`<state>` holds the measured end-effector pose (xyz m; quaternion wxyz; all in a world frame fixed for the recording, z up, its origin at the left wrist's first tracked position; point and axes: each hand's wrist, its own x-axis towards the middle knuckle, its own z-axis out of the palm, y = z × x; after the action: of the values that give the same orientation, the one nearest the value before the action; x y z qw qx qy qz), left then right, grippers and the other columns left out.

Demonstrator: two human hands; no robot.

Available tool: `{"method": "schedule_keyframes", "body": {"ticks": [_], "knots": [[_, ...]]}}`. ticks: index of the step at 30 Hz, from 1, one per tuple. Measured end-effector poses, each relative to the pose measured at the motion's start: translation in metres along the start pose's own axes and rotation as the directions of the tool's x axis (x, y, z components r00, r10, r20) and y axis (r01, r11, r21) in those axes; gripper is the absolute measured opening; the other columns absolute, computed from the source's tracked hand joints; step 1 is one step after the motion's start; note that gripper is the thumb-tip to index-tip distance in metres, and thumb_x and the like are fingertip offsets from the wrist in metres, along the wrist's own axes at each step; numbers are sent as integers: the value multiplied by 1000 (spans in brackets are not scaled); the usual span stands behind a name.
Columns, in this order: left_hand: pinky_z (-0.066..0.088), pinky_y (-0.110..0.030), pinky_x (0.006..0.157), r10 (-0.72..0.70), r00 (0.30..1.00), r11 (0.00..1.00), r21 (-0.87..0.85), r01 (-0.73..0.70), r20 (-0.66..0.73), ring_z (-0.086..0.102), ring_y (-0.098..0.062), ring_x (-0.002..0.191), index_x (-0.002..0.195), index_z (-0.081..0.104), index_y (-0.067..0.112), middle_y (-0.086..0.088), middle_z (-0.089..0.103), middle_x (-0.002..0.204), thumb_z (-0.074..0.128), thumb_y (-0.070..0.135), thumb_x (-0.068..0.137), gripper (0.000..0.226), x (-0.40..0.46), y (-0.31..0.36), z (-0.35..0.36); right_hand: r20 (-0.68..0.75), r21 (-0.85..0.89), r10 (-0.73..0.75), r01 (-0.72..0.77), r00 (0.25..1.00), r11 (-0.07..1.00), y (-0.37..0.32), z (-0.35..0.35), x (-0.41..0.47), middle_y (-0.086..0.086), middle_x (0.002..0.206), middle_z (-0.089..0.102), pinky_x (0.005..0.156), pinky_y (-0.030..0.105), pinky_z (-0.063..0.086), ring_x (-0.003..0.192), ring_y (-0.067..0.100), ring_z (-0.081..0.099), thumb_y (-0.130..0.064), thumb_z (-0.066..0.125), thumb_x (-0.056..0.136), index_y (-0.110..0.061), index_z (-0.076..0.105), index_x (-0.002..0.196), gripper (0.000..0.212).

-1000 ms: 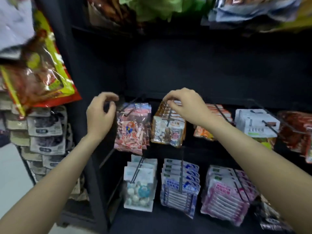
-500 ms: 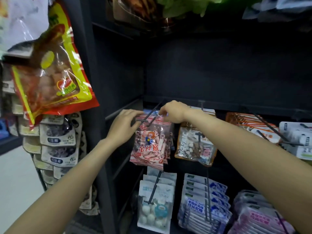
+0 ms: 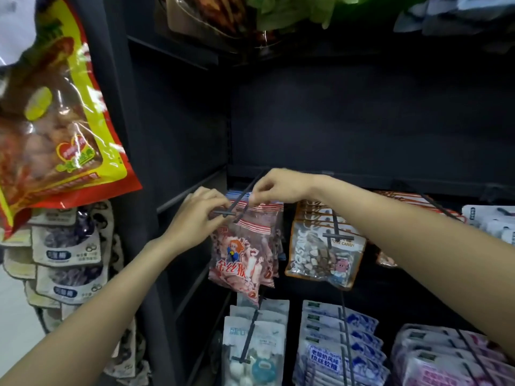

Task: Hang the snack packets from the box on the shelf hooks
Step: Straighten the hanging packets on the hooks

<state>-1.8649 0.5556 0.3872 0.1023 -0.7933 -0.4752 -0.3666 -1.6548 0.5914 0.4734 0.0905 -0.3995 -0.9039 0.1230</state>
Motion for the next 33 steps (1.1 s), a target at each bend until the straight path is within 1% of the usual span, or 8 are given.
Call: {"method": "schedule_keyframes", "body": {"ticks": [4,8,11,14,18,22,27,33], "knots": [[42,-34,73,-58,993,996,-65,65,105,54,-13,85,80,63,30,18,58,75,64,26,88,9,-1,7,-7,-120,-235,33,-60,992,970,2,1,11,-3,110,67,89,32,48,104,16,59,-27,63,89,-22,70,108,21],[48,-28,80,-214,973,936,-266,230,90,62,-2,92,91,70,28,17,69,90,51,31,96,20,12,9,-15,-147,-308,83,-125,986,943,2,18,22,-2,109,66,77,29,48,101,21,61,-26,65,86,-25,70,104,18],[50,-29,87,-244,965,946,-196,259,96,62,-3,95,102,72,23,14,69,99,59,22,92,16,29,2,-14,-218,-280,101,-161,971,946,5,22,25,-2,105,67,73,28,46,98,23,62,-24,66,84,-25,70,97,14],[52,-29,86,-248,952,955,-120,271,182,64,-5,93,103,72,23,10,70,98,67,21,87,17,44,-1,-8,-167,-311,121,-168,979,935,5,24,24,-1,101,67,70,29,45,95,22,62,-24,70,82,-25,71,93,11],[48,-22,73,-270,930,962,22,274,251,63,-5,86,100,72,28,11,68,92,71,34,82,18,53,3,1,-241,-265,138,-202,961,943,8,21,20,0,103,63,70,29,43,96,24,59,-14,68,82,-24,58,88,15],[44,-25,71,-214,959,975,101,198,187,59,-12,92,101,70,27,7,68,96,68,35,84,19,54,6,5,-250,-216,140,-196,958,957,8,15,19,-3,92,62,73,30,48,95,24,62,-9,64,81,-26,63,83,17],[45,-33,80,-157,971,983,125,136,179,50,-19,103,108,67,23,0,62,107,66,38,84,29,54,6,10,-271,-268,127,-202,954,942,5,19,18,2,110,65,73,28,40,101,27,60,-8,60,85,-23,68,95,19],[38,-28,69,-97,985,988,131,78,144,55,-15,89,90,69,22,7,59,88,70,33,81,14,57,5,8,-247,-267,71,-138,966,954,4,18,18,-3,90,66,69,28,44,91,24,62,-10,61,81,-27,65,78,18]]}}
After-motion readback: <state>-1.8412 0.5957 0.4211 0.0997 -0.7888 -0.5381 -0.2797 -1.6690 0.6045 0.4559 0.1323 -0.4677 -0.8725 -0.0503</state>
